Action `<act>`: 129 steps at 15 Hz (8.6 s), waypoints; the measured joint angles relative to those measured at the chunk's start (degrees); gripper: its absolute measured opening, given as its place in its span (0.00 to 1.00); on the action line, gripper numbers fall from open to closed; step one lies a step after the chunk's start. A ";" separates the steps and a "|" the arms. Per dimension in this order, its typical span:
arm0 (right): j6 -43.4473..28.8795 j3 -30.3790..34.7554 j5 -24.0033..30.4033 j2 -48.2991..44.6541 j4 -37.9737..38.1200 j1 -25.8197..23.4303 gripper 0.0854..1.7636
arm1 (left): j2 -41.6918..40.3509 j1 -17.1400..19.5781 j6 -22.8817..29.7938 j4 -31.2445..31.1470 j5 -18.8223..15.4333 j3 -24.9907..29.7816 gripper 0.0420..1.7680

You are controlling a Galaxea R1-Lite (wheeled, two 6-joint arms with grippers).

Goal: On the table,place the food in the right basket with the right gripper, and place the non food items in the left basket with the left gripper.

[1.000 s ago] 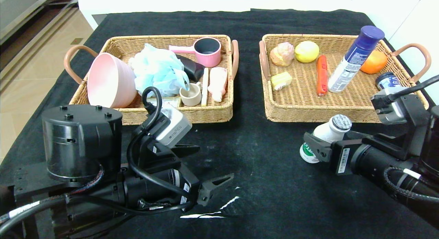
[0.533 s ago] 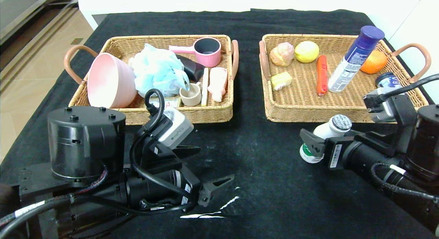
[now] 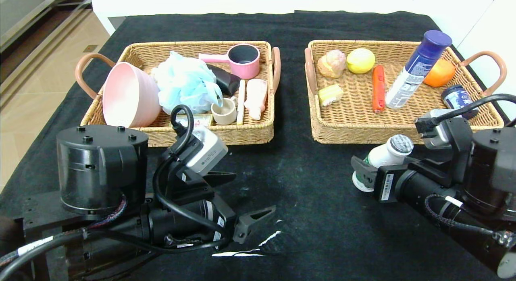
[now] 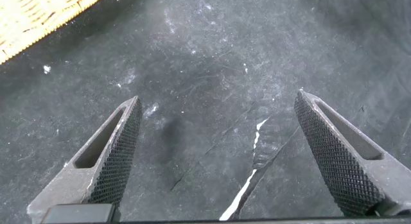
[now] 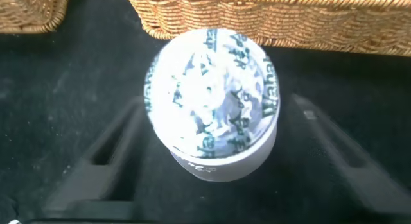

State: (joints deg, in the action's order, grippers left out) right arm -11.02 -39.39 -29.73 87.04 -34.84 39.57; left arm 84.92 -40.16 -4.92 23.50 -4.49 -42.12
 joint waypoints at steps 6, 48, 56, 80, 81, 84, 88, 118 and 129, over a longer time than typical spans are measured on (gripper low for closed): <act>0.02 0.09 0.07 0.77 0.00 -0.05 0.48 | 0.00 0.00 0.02 0.06 0.02 0.01 0.97; 9.37 -10.53 3.02 -1.82 -9.80 -7.79 0.47 | -0.02 -0.27 -0.50 2.93 0.02 1.06 0.97; 12.69 -25.21 3.24 10.14 -9.25 -12.40 0.47 | -0.30 -0.28 -0.61 2.88 0.05 1.13 0.97; 15.34 -32.33 1.71 20.15 -9.29 -13.67 0.79 | -1.13 -0.35 -0.69 2.93 0.02 1.17 0.97; 15.48 -32.07 1.51 19.85 -9.12 -13.60 0.81 | -1.13 -0.33 -0.72 2.93 0.02 1.17 0.97; 15.48 -29.88 1.40 18.03 -7.57 -13.12 0.86 | -1.22 -0.28 -0.74 2.95 0.13 1.17 0.97; 15.56 -25.88 1.40 12.98 -3.96 -10.93 0.90 | -1.46 -0.33 -0.72 2.95 0.57 1.17 0.97; 16.80 1.02 30.22 -49.20 37.05 -24.81 0.96 | -39.03 20.39 -1.11 -26.77 3.72 4.75 0.97; 17.10 -7.57 39.88 -70.36 61.93 -41.63 0.96 | -60.70 31.81 -4.61 -49.68 3.69 -5.47 0.97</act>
State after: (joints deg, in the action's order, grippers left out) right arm 6.08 -46.96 10.14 16.68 27.09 -2.06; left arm 24.22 -8.35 -9.53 -26.17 -0.79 -47.59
